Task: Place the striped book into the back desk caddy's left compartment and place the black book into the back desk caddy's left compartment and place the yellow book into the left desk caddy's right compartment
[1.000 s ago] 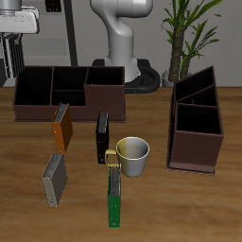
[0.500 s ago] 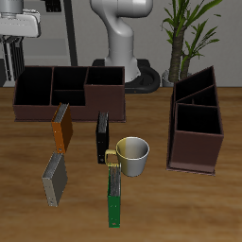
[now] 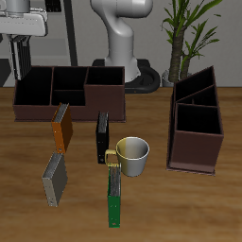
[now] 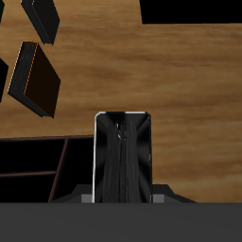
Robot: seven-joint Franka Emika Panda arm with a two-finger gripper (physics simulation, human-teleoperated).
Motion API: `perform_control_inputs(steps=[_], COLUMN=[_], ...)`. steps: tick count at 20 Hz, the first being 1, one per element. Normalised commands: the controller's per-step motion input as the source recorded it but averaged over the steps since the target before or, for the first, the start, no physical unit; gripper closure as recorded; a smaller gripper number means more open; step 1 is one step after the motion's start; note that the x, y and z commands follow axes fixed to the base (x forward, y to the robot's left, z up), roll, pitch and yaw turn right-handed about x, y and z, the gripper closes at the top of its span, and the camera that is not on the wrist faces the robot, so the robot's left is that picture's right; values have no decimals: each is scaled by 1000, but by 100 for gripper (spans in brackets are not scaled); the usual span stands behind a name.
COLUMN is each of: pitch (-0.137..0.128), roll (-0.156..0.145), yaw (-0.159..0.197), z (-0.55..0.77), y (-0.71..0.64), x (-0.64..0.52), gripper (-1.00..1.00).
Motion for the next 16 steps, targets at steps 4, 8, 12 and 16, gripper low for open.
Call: perform_control_inputs(steps=[4, 8, 12, 16], pitch=[20, 56, 39, 75], roll=[-20, -17, -6, 13], yaw=[31, -22, -29, -22], z=[-77, -93, -73, -226], y=[286, 78, 58, 140], x=[-66, -5, 25, 13], gripper=[100, 100, 100, 100])
